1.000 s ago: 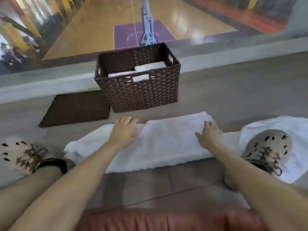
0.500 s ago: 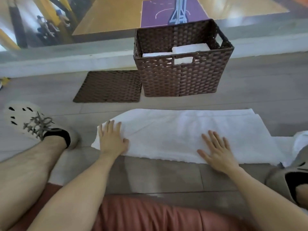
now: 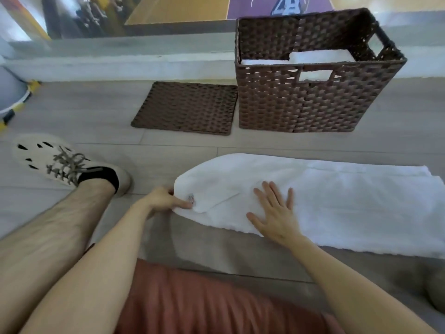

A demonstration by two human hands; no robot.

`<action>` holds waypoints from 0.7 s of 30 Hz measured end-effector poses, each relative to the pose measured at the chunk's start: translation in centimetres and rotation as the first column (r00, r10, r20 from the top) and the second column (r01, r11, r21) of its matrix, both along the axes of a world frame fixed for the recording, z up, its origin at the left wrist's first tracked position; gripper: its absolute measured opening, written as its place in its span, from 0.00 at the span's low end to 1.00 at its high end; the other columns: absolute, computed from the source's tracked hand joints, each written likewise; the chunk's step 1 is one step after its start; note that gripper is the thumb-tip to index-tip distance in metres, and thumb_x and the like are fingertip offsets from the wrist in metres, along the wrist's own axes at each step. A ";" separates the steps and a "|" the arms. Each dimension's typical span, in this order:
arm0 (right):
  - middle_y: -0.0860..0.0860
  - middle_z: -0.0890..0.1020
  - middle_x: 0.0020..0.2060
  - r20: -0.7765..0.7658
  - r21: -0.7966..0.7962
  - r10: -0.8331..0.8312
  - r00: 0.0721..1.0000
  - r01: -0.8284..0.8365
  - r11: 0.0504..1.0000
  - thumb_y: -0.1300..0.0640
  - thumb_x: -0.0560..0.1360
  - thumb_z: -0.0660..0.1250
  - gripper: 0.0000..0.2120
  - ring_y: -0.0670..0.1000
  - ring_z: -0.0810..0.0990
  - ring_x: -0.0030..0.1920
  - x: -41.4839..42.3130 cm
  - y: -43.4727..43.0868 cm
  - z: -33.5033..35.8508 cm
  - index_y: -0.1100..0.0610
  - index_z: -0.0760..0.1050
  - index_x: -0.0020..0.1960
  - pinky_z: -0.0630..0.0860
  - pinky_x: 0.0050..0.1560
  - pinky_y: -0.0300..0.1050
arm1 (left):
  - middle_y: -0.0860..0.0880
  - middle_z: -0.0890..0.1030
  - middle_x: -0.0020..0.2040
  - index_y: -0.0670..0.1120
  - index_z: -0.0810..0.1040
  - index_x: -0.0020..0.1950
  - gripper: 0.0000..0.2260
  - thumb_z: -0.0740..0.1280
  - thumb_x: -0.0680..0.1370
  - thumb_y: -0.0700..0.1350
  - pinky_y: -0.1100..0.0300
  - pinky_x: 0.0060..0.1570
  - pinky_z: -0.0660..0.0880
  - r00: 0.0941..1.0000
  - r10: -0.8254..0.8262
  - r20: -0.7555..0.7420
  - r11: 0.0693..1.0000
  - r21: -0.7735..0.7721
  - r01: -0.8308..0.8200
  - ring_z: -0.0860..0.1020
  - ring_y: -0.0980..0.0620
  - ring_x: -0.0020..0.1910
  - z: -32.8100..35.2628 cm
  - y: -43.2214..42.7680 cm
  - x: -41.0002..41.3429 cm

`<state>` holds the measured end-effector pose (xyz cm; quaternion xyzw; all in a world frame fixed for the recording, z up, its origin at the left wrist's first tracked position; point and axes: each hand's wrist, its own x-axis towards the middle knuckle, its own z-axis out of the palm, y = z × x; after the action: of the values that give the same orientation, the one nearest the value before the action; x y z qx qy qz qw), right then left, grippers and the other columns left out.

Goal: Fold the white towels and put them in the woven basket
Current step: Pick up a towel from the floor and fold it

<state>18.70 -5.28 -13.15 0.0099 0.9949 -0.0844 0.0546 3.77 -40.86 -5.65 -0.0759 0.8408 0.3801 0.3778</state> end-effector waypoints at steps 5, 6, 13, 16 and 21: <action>0.49 0.48 0.87 -0.047 0.005 0.009 0.999 -0.009 1.000 0.29 0.82 0.50 0.38 0.52 0.42 0.87 0.6 0.2 -0.6 0.46 0.55 0.87 0.42 0.81 0.73 | 0.42 0.87 0.51 0.44 0.82 0.63 0.22 0.79 0.70 0.35 0.52 0.47 0.83 1.000 -0.029 0.012 1.000 0.007 0.029 0.86 0.44 0.49 2.0 -1.8 -0.5; 0.50 0.49 0.87 -0.058 0.014 0.031 0.998 -0.030 0.999 0.29 0.82 0.51 0.38 0.52 0.43 0.87 0.8 0.1 -0.7 0.46 0.55 0.87 0.42 0.81 0.74 | 0.43 0.85 0.45 0.43 0.83 0.59 0.18 0.76 0.69 0.35 0.53 0.42 0.81 0.987 -0.161 0.003 0.972 -0.172 0.159 0.83 0.45 0.43 2.6 -1.6 -0.4; 0.52 0.47 0.87 -0.076 0.048 0.095 0.993 -0.092 0.995 0.30 0.82 0.51 0.37 0.54 0.41 0.87 1.9 0.2 -0.1 0.45 0.53 0.87 0.43 0.82 0.71 | 0.48 0.81 0.35 0.47 0.79 0.35 0.12 0.67 0.77 0.48 0.62 0.28 0.71 0.873 0.470 0.131 0.843 0.227 -0.488 0.77 0.52 0.27 1.9 2.9 -1.1; 0.52 0.45 0.87 -0.063 0.047 0.111 0.992 -0.108 0.993 0.30 0.83 0.51 0.37 0.54 0.39 0.86 2.5 0.2 -0.1 0.44 0.50 0.87 0.42 0.82 0.70 | 0.45 0.87 0.44 0.47 0.85 0.50 0.09 0.73 0.78 0.53 0.54 0.45 0.79 0.866 0.387 0.316 0.770 0.405 -0.492 0.86 0.47 0.38 1.5 2.7 -2.6; 0.52 0.44 0.87 -0.082 0.018 0.122 0.989 -0.121 0.992 0.30 0.83 0.51 0.37 0.54 0.39 0.86 2.7 0.4 -0.2 0.44 0.50 0.87 0.44 0.82 0.71 | 0.42 0.88 0.51 0.43 0.80 0.60 0.21 0.71 0.73 0.24 0.57 0.40 0.83 0.745 0.609 -0.272 0.779 0.381 -0.497 0.84 0.43 0.46 -0.2 2.3 -4.1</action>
<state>21.44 -4.90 -13.33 -0.0542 0.9956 -0.0748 0.0182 -0.34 -38.54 -5.81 -0.1939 0.7722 0.5993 0.0828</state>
